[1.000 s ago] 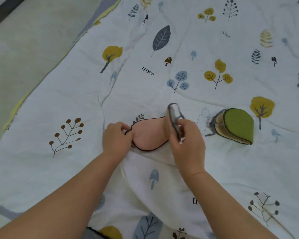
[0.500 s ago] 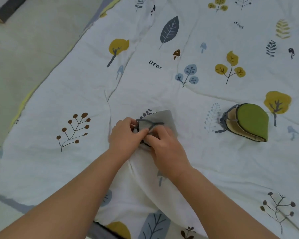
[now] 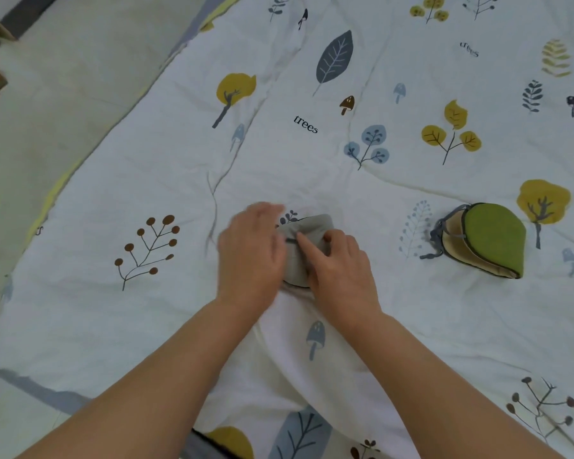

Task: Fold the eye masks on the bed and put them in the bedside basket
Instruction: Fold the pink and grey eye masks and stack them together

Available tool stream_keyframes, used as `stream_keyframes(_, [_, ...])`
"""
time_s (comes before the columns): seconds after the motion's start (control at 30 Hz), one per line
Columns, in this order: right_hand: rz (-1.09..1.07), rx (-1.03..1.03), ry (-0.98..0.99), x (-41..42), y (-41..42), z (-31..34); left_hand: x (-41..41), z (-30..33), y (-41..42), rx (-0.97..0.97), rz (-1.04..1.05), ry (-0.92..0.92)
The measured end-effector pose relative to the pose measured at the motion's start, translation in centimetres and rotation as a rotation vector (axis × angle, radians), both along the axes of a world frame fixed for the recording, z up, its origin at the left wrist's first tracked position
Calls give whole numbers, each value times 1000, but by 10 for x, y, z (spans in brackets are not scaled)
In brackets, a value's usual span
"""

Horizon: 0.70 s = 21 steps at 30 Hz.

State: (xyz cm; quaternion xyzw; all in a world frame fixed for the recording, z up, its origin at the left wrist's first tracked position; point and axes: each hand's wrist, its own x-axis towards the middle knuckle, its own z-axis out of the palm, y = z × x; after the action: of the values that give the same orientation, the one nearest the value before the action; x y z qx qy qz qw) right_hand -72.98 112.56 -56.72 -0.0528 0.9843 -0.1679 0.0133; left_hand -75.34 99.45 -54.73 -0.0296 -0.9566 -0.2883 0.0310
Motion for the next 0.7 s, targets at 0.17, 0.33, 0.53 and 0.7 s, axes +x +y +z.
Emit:
stream_keyframes(0.17, [8,53,-170,-1,10,-7,0,-15,2,-337,-82,-164])
stream_keyframes(0.33, [-31,27,-182,-3,11,-4,-9,4,-2,101,683,-30])
stream_keyframes(0.53, [-104,-125,-128,-11,3,-4,7,-19,16,-226,-70,-67])
stream_keyframes(0.7, [3,44,-356,-17,10,-30,9,-61,6,-350,-132,-342])
